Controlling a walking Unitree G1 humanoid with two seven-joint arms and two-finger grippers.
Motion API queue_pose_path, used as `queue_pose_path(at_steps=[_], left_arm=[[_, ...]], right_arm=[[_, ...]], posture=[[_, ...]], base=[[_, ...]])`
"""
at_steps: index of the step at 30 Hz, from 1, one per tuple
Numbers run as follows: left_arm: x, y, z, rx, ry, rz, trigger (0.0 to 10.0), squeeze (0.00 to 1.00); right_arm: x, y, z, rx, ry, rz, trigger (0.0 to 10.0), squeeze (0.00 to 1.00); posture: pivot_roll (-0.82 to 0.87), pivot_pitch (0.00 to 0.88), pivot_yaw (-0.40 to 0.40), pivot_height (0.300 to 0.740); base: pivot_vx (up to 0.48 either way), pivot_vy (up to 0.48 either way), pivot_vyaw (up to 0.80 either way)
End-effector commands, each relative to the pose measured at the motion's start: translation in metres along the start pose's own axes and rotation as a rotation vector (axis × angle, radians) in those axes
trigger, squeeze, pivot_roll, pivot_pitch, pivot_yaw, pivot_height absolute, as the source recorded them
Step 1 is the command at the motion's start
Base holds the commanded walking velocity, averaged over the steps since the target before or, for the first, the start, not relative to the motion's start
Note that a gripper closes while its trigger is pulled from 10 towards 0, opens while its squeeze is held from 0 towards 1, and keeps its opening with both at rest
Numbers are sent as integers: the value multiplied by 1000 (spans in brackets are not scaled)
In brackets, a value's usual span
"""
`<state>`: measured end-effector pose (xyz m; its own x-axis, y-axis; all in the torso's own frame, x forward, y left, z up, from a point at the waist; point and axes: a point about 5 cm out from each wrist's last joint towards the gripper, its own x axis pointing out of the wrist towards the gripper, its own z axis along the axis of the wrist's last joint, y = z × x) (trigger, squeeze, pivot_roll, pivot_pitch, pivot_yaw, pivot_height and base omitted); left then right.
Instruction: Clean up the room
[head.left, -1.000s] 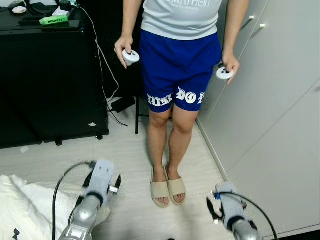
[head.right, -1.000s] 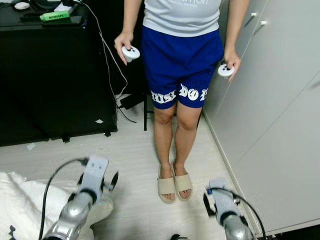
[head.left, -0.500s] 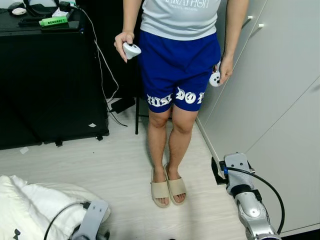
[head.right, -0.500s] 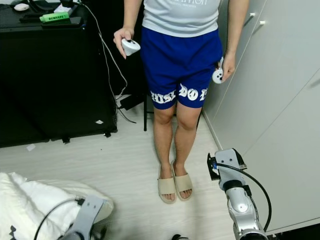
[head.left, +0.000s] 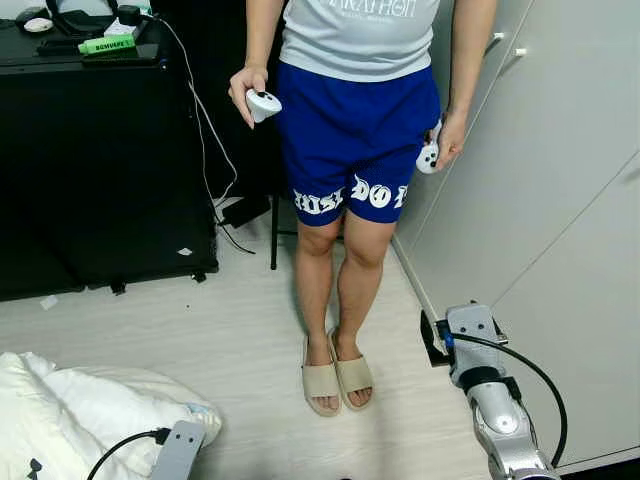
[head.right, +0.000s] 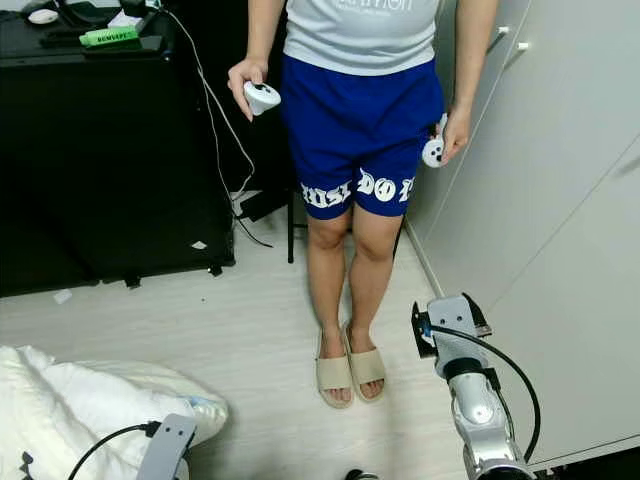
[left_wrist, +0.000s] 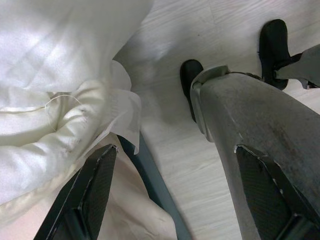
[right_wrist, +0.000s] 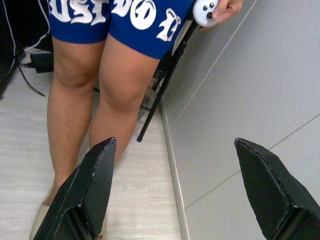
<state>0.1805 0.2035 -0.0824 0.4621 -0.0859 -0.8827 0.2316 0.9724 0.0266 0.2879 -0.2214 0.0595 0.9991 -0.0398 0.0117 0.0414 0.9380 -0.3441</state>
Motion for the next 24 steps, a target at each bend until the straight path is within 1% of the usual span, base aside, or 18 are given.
queue_pose_path(at_steps=[1,5,9,11,12,14,16,17,18,19,21,24], left_arm=[[-2,-7,-28,-9,110,-52,10000,0],[-2,-11,-35,-7,133,-64,10000,0],[-2,-13,-36,-8,138,-67,10000,0],[-1,-19,-37,-10,148,-77,10000,0],[-1,-19,-37,-10,148,-77,10000,0],[0,-25,-37,-7,153,-85,10000,0],[0,-25,-37,-7,153,-85,10000,0],[1,-29,-38,0,157,-88,10000,0],[2,-34,-39,6,161,-89,10000,0],[2,-34,-39,6,161,-89,10000,0],[3,-41,-39,15,163,-91,10000,0],[3,-43,-38,26,155,-88,10000,0]], right_arm=[[-5,2,-6,-3,29,3,10000,0],[-5,1,-6,-4,30,-2,10000,0],[-5,0,-5,-4,26,-7,10000,0],[-2,-4,0,2,5,-37,10000,0],[-2,-4,0,2,5,-37,10000,0],[2,-10,7,30,-20,-75,10000,0],[2,-10,7,30,-20,-75,10000,0],[4,-11,10,41,-25,-80,10000,0],[6,-10,11,35,-18,-68,10000,0],[6,-10,11,35,-18,-68,10000,0],[9,-7,12,20,-3,-42,10000,0],[10,-3,8,12,29,-24,10000,0]], posture=[[22,190,-24,735],[22,190,-24,735],[22,190,-25,735],[22,189,-25,735],[22,189,-25,735],[22,189,-25,735],[22,189,-25,735],[22,189,-25,735],[19,188,-24,735],[19,188,-24,735],[19,187,-25,735],[20,183,-29,735]], base=[[0,0,0],[0,0,0],[0,0,0],[0,0,0],[0,0,0],[0,0,0],[0,0,0],[0,0,0],[0,0,0],[0,0,0],[0,0,0],[0,0,0]])
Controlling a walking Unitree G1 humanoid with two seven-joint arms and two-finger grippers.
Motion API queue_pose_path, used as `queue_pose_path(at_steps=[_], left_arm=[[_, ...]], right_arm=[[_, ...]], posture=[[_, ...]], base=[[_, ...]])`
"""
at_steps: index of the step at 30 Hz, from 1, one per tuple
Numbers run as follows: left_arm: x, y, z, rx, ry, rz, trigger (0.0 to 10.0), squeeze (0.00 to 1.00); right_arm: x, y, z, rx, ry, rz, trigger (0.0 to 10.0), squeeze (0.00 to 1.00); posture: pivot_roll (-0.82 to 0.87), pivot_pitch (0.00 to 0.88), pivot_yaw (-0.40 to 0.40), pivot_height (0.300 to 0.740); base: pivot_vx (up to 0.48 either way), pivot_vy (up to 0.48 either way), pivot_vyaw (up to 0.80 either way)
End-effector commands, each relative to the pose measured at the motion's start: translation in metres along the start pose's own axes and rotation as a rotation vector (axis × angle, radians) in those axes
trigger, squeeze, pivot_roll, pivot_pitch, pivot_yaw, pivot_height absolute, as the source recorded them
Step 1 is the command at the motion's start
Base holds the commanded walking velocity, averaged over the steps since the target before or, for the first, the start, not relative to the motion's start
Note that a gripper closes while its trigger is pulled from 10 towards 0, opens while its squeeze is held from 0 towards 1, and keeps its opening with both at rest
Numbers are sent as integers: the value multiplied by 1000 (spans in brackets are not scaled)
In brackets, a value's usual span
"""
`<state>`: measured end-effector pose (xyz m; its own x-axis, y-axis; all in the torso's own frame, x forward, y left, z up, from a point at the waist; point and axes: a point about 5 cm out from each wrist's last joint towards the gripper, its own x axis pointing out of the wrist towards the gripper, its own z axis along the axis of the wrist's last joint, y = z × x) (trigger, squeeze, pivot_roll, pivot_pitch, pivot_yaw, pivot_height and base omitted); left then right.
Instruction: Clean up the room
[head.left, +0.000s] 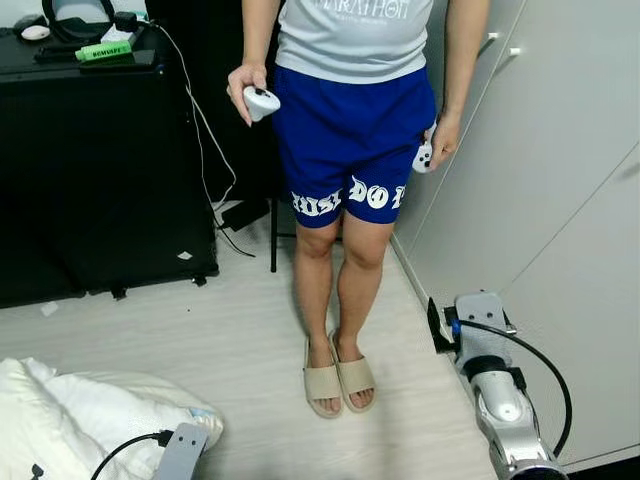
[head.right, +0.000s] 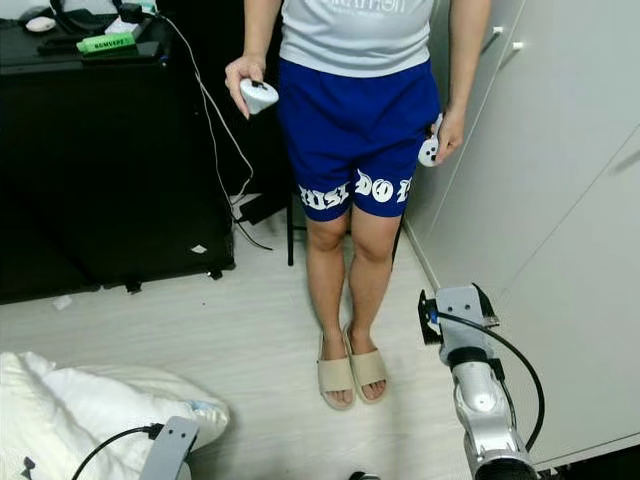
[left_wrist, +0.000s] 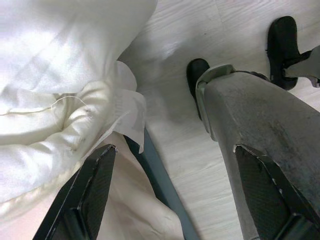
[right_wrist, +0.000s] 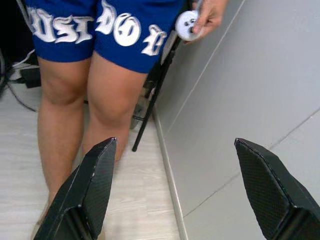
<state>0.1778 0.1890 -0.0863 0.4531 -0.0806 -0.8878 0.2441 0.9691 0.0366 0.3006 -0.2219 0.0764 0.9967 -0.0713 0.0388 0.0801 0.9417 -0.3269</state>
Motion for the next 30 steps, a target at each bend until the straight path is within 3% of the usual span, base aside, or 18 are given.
queue_pose_path(at_steps=[1,2,3,4,6,9,11,12,13,16,19,20,22,24,26,27,28,30], left_arm=[[1,-28,-34,25,131,-83,10000,0],[1,-27,-31,43,108,-69,10000,0],[1,-27,-31,43,108,-69,10000,0],[1,-25,-27,65,75,-48,10000,0],[1,-25,-27,65,75,-48,10000,0],[0,-19,-28,52,69,-18,10000,0],[0,-19,-28,52,69,-18,10000,0],[-1,-17,-32,41,78,-5,10000,0],[-1,-17,-32,41,78,-5,10000,0],[-1,-21,-41,14,95,7,10000,0],[-1,-21,-41,14,95,7,10000,0],[-1,-25,-44,3,103,8,10000,0],[-1,-25,-44,3,103,8,10000,0],[1,-35,-41,-8,103,7,10000,0],[1,-35,-41,-8,103,7,10000,0],[2,-40,-34,-17,92,7,10000,0],[2,-40,-34,-17,92,7,10000,0],[4,-43,-29,-12,82,13,10000,0]], right_arm=[[-5,6,-11,9,56,47,10000,0],[-9,12,-22,1,123,90,10000,0],[-9,12,-22,1,123,90,10000,0],[-20,24,-44,-24,253,169,10000,0],[-20,24,-44,-24,253,169,10000,0],[-61,41,-91,-115,495,295,10000,0],[-61,41,-91,-115,495,295,10000,0],[-74,44,-102,-120,550,317,10000,0],[-74,44,-102,-120,550,317,10000,0],[-99,47,-119,-110,652,333,10000,0],[-99,47,-119,-110,652,333,10000,0],[-110,47,-127,-102,706,336,10000,0],[-110,47,-127,-102,706,336,10000,0],[-140,47,-145,-105,850,364,10000,0],[-140,47,-145,-105,850,364,10000,0],[-155,46,-152,-106,917,376,10000,0],[-155,46,-152,-106,917,376,10000,0],[-173,44,-160,-102,1002,389,10000,0]], posture=[[20,183,-29,735],[20,177,-29,735],[20,177,-29,735],[17,166,-30,735],[17,166,-30,735],[24,142,-41,735],[24,142,-41,735],[25,141,-42,735],[25,141,-42,735],[20,132,-41,735],[20,132,-41,735],[19,119,-39,735],[19,119,-39,735],[29,76,-53,735],[29,76,-53,735],[28,66,-56,735],[28,66,-56,735],[29,40,-61,735]], base=[[0,0,0],[0,0,0],[0,0,0],[0,0,800],[0,0,800],[0,0,800],[0,0,800],[0,0,781],[0,0,781],[0,0,781],[0,0,781],[0,0,775],[0,0,775],[0,0,778],[0,0,775],[-240,0,781],[-240,0,781],[-401,268,778]])
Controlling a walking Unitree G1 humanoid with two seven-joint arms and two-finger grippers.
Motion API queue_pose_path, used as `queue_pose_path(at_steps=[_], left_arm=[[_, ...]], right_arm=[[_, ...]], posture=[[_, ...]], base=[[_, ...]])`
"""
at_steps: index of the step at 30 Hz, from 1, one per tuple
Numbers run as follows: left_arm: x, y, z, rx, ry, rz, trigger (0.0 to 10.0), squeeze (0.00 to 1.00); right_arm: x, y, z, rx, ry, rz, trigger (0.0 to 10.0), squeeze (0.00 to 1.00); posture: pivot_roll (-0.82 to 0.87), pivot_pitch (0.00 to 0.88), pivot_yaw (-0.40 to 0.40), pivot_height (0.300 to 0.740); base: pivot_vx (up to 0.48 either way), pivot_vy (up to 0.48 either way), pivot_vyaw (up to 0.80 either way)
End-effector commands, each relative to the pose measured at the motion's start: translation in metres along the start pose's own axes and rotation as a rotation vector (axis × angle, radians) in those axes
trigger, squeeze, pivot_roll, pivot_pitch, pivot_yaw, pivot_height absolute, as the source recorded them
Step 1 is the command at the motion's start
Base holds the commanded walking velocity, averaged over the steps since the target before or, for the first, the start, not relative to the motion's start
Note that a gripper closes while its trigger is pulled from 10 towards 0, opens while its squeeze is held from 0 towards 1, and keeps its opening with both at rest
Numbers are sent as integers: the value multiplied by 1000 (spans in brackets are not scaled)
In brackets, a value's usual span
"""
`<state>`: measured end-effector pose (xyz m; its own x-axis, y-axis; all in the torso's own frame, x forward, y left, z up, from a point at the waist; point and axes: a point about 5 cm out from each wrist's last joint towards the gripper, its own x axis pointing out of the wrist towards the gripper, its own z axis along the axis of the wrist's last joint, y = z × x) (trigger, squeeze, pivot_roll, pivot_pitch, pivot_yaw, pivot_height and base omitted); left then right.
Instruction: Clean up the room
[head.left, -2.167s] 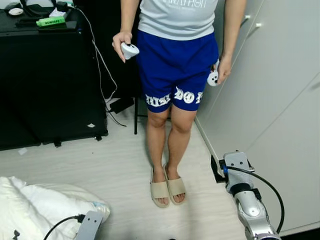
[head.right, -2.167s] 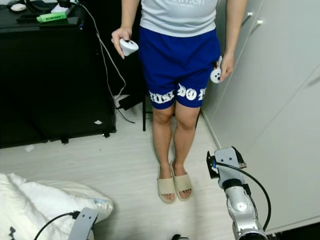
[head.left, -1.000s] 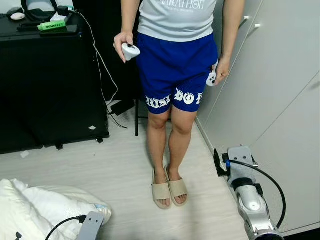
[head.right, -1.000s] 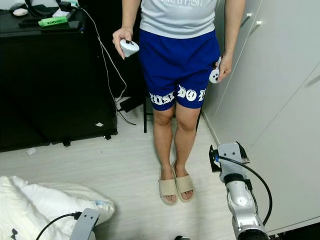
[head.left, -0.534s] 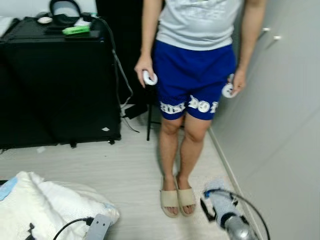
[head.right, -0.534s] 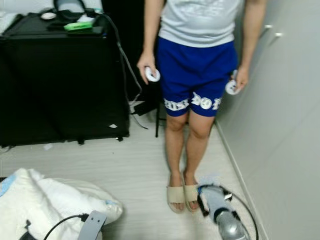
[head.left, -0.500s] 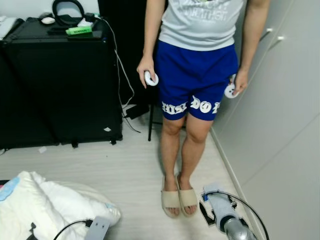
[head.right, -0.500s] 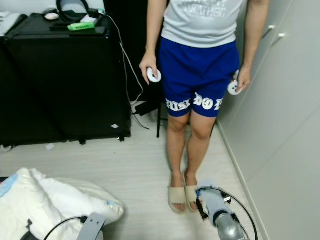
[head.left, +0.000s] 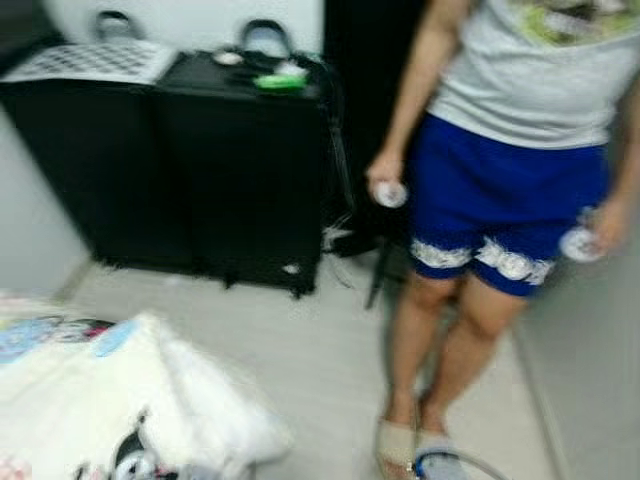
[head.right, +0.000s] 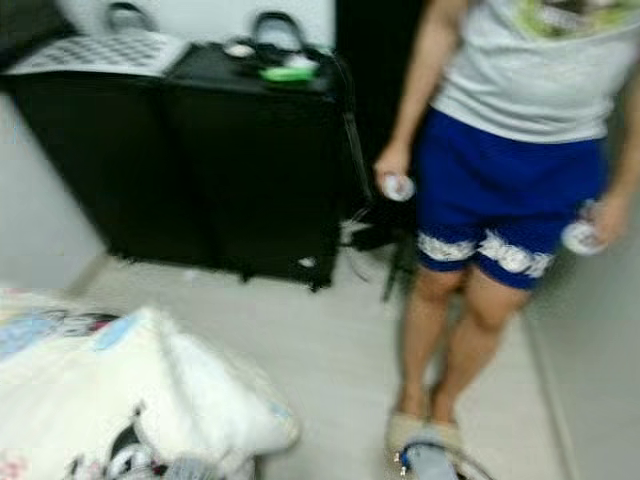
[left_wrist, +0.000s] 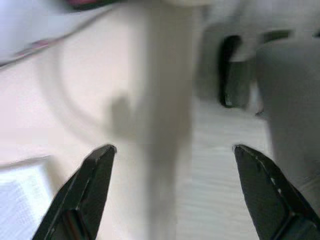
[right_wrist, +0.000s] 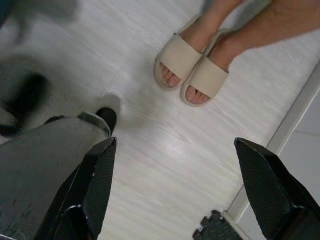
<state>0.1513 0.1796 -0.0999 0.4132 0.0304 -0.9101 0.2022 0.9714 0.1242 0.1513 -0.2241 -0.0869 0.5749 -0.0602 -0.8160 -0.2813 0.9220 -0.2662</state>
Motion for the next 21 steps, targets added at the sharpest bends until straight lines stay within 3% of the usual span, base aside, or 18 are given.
queue_pose_path(at_steps=[1,3,10,21], left_arm=[[0,-27,-2,-9,12,-85,10000,0],[0,-24,-3,-13,7,-79,10000,0],[0,-23,-1,22,-2,-69,10000,0],[1,-21,1,61,5,-69,10000,0]], right_arm=[[-3,10,-17,14,72,37,10000,0],[-5,11,-23,17,96,42,10000,0],[-12,6,-43,23,160,45,10000,0],[-16,0,-54,37,198,51,10000,0]], posture=[[29,40,-61,735],[27,31,-63,735],[23,10,-63,735],[24,0,-54,735]], base=[[-401,266,781],[-416,244,775],[0,0,774],[0,0,775]])
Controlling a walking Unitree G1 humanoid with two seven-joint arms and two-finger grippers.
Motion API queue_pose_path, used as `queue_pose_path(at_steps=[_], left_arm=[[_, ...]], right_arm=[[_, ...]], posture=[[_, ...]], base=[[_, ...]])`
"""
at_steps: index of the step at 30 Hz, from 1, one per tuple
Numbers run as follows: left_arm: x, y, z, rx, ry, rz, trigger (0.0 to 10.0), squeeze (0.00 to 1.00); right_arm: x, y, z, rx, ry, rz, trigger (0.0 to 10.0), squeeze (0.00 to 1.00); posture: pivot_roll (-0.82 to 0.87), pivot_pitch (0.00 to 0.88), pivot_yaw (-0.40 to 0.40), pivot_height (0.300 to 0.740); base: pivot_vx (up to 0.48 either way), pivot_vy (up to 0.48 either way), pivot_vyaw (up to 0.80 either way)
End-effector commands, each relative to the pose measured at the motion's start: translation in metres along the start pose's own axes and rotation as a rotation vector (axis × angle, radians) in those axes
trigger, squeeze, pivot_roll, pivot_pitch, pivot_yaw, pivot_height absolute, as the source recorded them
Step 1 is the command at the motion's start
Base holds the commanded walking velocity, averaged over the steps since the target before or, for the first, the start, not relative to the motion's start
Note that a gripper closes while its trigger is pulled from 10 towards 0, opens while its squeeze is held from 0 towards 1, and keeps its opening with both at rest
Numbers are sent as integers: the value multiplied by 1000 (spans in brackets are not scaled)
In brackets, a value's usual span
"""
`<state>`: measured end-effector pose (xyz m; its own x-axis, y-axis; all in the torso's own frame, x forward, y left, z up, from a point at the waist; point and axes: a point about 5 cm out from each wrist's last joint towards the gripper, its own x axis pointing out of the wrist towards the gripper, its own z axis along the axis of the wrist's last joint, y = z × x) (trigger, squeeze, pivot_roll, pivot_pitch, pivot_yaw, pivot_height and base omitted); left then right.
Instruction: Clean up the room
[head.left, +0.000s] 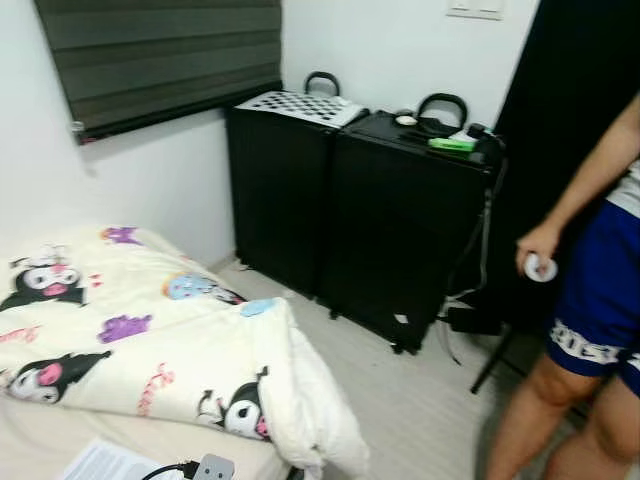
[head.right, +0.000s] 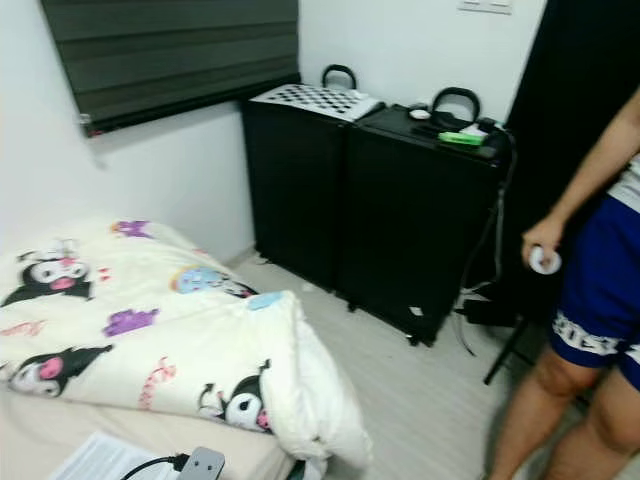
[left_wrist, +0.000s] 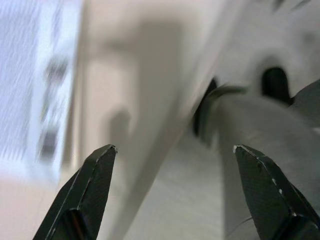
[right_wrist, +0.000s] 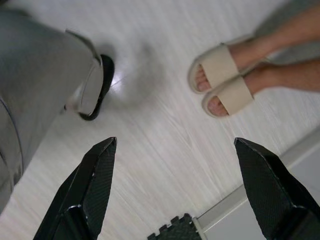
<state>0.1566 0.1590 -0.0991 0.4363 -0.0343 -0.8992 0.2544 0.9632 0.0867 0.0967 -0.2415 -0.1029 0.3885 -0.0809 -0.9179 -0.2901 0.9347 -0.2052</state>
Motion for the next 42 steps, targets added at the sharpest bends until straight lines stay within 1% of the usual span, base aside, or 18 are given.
queue_pose_path(at_steps=[1,13,18,23,31,36,42], left_arm=[[0,-2,-8,34,46,-16,10000,0],[-1,3,-8,61,44,-20,10000,0],[-1,4,-9,81,49,-20,10000,0],[-1,5,-9,86,51,-19,10000,0],[-1,7,-10,108,66,-18,10000,0],[-1,8,-10,114,67,-21,10000,0],[-1,9,-10,119,75,-19,10000,0]], right_arm=[[0,-3,1,18,-4,-3,10000,0],[-1,1,-4,48,9,15,10000,0],[0,5,-3,66,3,32,10000,0],[1,8,-1,69,0,38,10000,0],[2,18,4,78,-10,55,10000,0],[2,21,4,82,-12,56,10000,0],[4,30,8,97,-12,40,10000,0]], posture=[[25,0,-52,735],[26,6,-39,735],[31,10,-32,735],[35,11,-30,735],[33,17,-24,735],[34,19,-22,735],[36,23,-20,735]], base=[[0,0,769],[0,0,771],[0,0,775],[0,0,772],[0,0,773],[0,0,775],[0,0,111]])
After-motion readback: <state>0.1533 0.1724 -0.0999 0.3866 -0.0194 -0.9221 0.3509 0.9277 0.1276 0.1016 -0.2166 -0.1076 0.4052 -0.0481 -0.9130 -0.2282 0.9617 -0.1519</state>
